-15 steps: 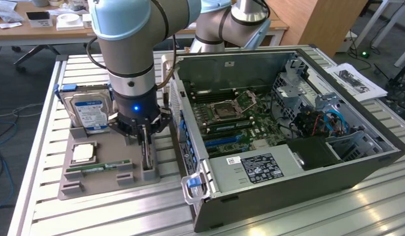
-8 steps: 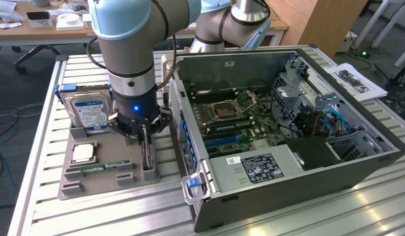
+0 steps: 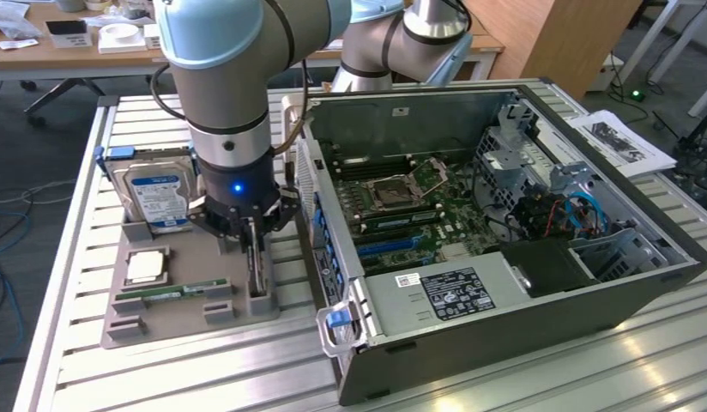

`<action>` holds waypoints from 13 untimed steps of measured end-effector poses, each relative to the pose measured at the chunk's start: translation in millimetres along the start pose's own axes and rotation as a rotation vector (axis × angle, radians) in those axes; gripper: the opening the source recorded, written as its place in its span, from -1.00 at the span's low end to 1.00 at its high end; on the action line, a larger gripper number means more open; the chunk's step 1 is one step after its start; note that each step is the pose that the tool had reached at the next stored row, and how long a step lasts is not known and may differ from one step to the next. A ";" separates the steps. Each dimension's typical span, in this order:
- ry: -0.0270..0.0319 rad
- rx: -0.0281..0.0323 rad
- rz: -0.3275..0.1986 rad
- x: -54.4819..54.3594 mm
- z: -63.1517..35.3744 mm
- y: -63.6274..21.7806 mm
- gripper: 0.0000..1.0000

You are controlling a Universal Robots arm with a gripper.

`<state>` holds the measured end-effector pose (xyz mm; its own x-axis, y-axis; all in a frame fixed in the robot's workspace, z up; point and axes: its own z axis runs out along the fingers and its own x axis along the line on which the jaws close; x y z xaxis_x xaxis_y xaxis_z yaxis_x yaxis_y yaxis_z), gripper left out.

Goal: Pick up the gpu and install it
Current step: 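Pick up the gpu and move the gpu toward the slot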

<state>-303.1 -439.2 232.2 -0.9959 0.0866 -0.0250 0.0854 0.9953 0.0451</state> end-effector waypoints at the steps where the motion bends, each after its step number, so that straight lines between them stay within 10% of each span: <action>1: -0.0001 -0.0001 0.000 0.0 -1.1 0.1 -0.47; 13: -0.0003 -0.0002 0.000 -0.7 -27.2 1.3 -0.47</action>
<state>-303.1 -439.2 259.5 -0.9959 0.0867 -0.0253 0.0855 0.9953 0.0453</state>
